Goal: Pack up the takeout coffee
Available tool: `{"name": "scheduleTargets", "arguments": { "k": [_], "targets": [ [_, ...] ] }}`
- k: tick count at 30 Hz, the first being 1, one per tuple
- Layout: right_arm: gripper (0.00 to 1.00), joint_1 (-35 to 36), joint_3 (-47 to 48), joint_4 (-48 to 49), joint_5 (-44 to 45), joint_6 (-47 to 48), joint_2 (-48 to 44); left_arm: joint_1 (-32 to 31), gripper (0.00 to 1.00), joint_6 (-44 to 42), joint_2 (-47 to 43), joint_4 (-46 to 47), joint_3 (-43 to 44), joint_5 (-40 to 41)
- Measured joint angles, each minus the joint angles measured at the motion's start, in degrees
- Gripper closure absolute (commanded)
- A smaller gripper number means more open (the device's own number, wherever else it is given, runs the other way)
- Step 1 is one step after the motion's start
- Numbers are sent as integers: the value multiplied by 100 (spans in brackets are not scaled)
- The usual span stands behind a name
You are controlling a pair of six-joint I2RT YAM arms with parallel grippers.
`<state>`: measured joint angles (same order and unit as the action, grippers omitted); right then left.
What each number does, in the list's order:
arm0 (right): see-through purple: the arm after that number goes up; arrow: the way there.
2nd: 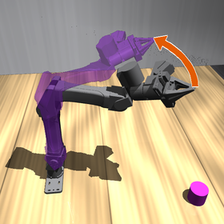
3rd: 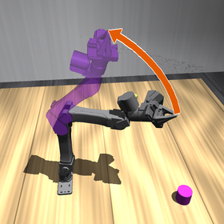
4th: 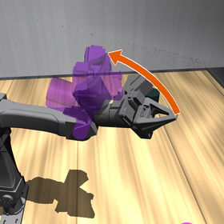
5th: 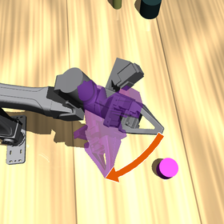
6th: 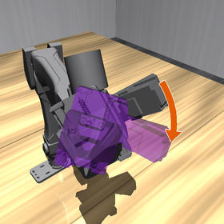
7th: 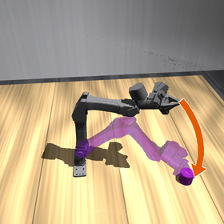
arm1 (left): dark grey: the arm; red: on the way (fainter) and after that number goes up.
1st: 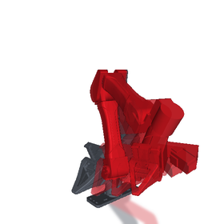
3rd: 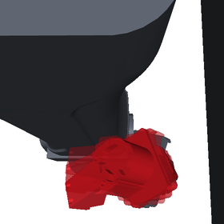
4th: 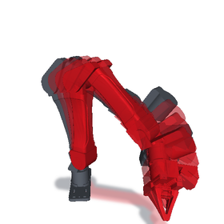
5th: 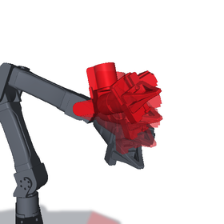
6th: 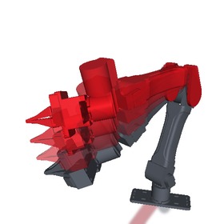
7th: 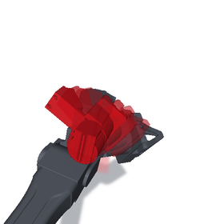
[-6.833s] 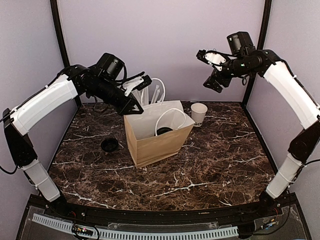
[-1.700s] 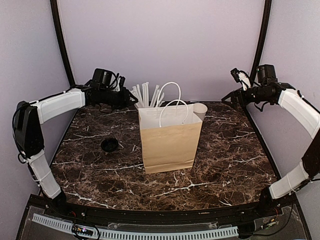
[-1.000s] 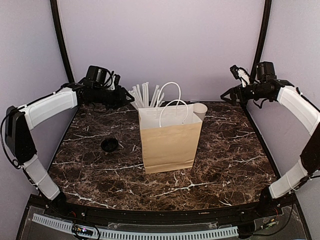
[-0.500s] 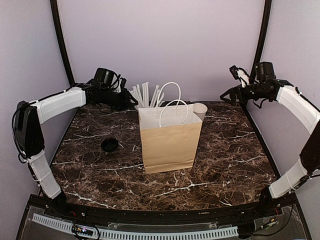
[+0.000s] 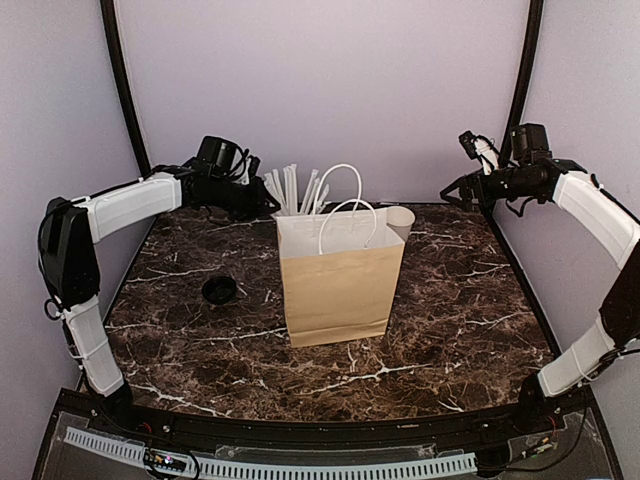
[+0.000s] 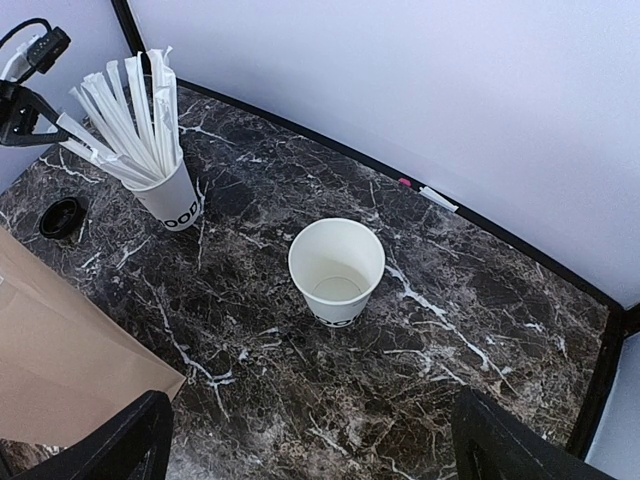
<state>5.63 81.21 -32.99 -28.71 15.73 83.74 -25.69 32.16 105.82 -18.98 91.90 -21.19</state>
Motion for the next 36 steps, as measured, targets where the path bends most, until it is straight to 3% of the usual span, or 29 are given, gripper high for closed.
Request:
{"name": "scheduleTargets", "arguments": {
  "k": [10,28,36],
  "targets": [
    [1,-2,0,2,4,0,0,-9,99,-229,2,-474,533,186],
    [1,0,0,-2,-2,0,0,151,100,-1231,-203,-2500,3945,911],
    [1,-2,59,-7,-24,-2,31,223,100,-1515,-782,-2979,4094,901]
  ]
}}
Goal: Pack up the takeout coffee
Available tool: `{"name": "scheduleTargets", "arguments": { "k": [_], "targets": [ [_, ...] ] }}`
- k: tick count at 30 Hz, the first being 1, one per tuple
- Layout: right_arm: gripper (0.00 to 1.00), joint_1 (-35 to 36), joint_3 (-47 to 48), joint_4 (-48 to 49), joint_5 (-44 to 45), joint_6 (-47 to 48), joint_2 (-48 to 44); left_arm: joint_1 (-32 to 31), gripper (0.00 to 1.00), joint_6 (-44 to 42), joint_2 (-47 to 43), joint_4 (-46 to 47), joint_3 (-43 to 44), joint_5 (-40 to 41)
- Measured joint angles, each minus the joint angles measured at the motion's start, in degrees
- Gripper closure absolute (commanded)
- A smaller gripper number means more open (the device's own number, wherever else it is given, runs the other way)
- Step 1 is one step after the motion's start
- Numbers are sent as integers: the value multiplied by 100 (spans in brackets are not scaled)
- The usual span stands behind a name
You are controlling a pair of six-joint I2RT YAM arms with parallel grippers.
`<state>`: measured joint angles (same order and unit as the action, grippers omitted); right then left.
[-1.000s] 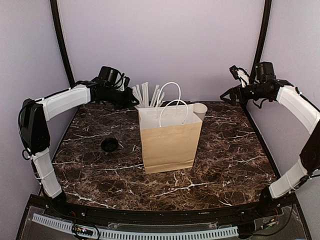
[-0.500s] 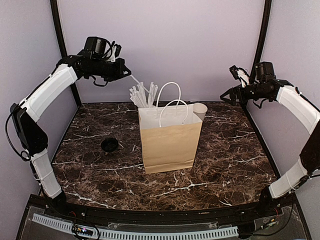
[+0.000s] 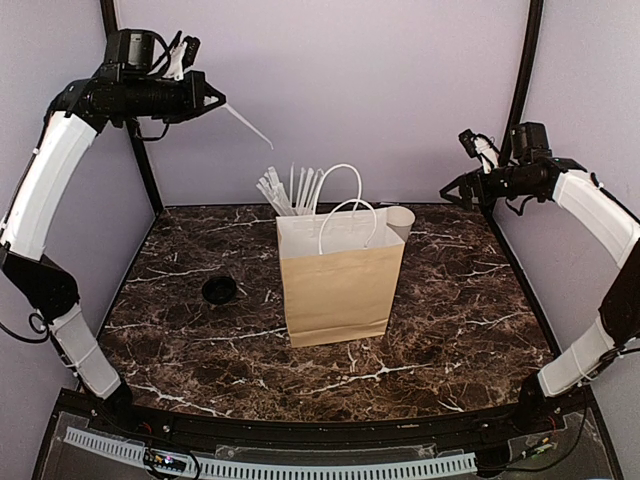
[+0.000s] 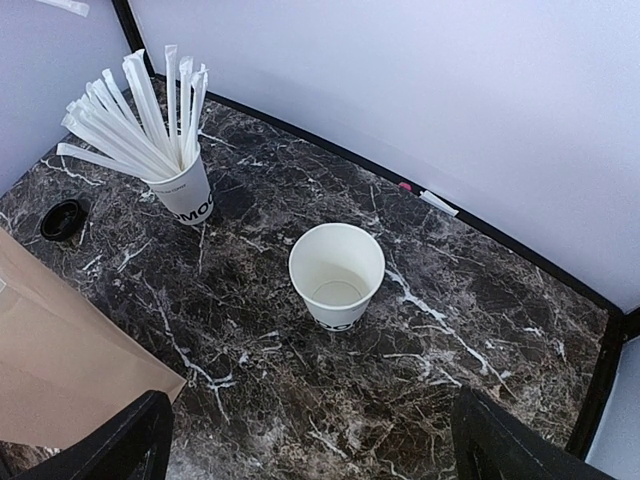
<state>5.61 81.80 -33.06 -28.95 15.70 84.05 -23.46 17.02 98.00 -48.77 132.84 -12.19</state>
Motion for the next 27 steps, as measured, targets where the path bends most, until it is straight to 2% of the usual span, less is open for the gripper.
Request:
{"name": "scheduleTargets", "arguments": {
  "k": [4,8,14,20,26,27],
  "targets": [
    [1,2,57,-11,0,0,39,7,100,-144,-420,66,-308,-608],
    [1,2,83,-33,28,4,50,7,100,-363,-1023,310,-1038,-1755],
    [1,2,83,-42,79,9,50,-13,100,-826,-1764,282,-2033,-2903],
    [1,2,83,-42,76,9,50,-94,100,-1099,-2203,37,-2649,-3307],
    [1,2,83,-39,57,4,50,-391,100,-1248,-2197,-313,-2785,-3296],
    [1,2,83,-39,50,7,50,-459,97,-1274,-2129,-387,-2778,-3244]
  ]
}}
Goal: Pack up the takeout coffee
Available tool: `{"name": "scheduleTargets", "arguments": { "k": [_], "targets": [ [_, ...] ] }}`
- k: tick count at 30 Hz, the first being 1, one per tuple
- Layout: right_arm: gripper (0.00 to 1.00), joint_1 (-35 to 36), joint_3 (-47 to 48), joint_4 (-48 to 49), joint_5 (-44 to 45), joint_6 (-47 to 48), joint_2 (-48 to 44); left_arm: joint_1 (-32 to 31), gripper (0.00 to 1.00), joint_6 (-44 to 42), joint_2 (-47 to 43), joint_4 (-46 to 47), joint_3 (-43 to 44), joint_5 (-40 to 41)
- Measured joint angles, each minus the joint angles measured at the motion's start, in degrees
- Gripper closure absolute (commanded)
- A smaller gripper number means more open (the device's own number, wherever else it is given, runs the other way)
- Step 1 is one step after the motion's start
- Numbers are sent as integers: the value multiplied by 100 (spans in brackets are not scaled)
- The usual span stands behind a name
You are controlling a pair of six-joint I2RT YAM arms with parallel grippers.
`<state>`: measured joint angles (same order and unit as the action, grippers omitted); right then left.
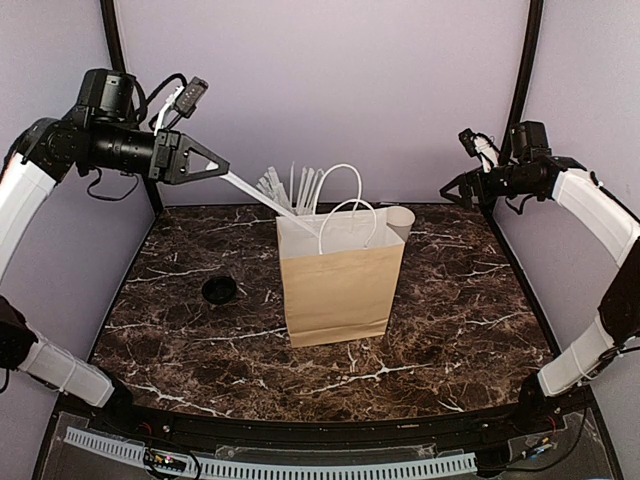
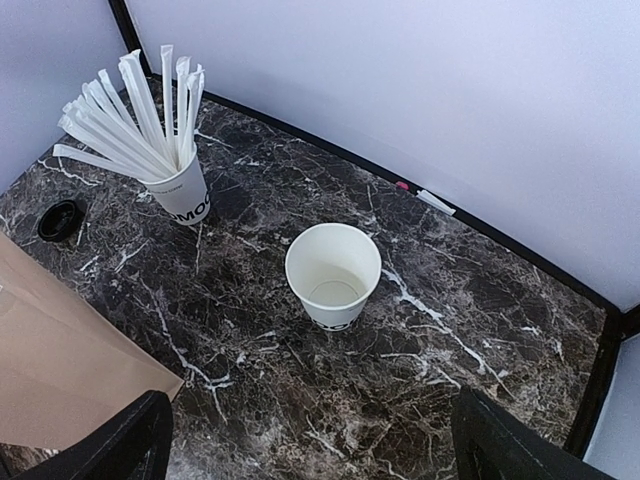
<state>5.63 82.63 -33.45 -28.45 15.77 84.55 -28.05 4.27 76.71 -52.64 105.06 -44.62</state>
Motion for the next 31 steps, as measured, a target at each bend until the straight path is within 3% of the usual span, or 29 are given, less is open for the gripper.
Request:
{"name": "scheduleTargets", "arguments": {
  "k": [1,2,3,4,6,14,19,25,31],
  "targets": [
    [1,0,0,0,-4,-2,0,-72,82,-22,83,-66,15,70],
    [1,0,-2,0,-4,-2,-2,-142,74,-37,197,-131,44,133],
    [1,0,-2,2,-4,0,-7,-214,56,-74,317,-162,83,223],
    [1,0,-4,0,-2,0,-13,-280,20,-87,439,-186,120,282],
    [1,0,-4,0,2,0,-48,-433,3,-79,734,-236,223,490],
    [1,0,-103,7,199,2,-433,-634,1,42,992,452,269,1110],
    [1,-4,-155,79,623,-151,-802,-632,1,-118,463,1032,11,2461],
    [2,-7,-299,442,1344,-857,-1191,-175,1,-96,-354,1781,-1390,4446],
    [1,-98,-568,905,2006,-1276,-1523,315,1,118,-914,2793,-3346,5501]
  ]
}}
